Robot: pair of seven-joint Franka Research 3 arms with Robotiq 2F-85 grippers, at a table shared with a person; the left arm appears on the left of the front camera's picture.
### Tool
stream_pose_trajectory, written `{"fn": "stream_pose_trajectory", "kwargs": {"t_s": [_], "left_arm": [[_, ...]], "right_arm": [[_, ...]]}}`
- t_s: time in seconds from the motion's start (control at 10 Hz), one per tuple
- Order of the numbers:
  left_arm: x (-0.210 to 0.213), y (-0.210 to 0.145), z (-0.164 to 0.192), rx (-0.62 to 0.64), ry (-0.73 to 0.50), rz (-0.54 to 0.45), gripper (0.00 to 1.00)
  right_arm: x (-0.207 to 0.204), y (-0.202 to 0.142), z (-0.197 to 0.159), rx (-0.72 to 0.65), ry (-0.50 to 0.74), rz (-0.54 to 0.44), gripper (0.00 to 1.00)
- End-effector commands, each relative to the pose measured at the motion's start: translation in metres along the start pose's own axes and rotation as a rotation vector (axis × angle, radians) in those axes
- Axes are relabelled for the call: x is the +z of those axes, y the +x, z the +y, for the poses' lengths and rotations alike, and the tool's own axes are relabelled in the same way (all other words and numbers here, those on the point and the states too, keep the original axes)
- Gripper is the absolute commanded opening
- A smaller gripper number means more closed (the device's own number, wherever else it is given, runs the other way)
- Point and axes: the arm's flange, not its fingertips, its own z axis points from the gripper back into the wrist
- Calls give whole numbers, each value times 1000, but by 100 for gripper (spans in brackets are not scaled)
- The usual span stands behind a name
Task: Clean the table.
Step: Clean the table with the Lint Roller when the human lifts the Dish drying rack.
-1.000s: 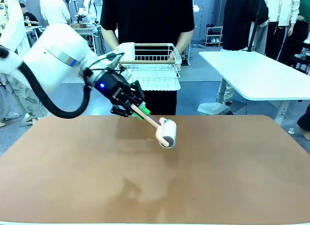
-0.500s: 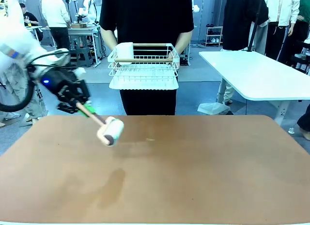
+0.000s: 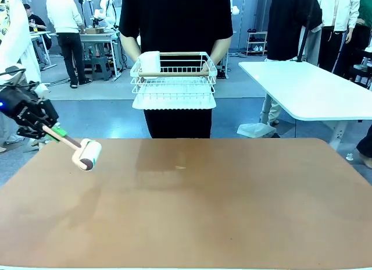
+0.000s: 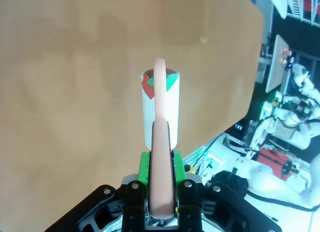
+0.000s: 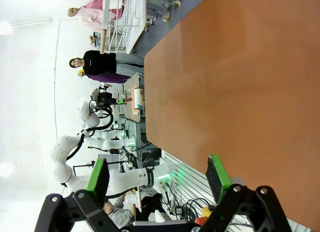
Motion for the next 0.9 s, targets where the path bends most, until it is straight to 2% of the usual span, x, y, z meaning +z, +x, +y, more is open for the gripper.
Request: {"fn": "stream_pose_trajectory", "kwargs": {"t_s": [0.0, 0.1, 0.2, 0.8], "left_arm": [[5, 8, 2, -2, -49, -12, 22], [6, 8, 7, -24, -65, -21, 22], [4, 3, 8, 15, -5, -12, 22], [4, 3, 8, 15, -5, -12, 22]], "right_arm": [[0, 0, 3, 14, 17, -5, 100], [0, 0, 3, 14, 17, -5, 100], [0, 0, 3, 14, 17, -5, 100], [0, 0, 3, 14, 17, -5, 100]]}}
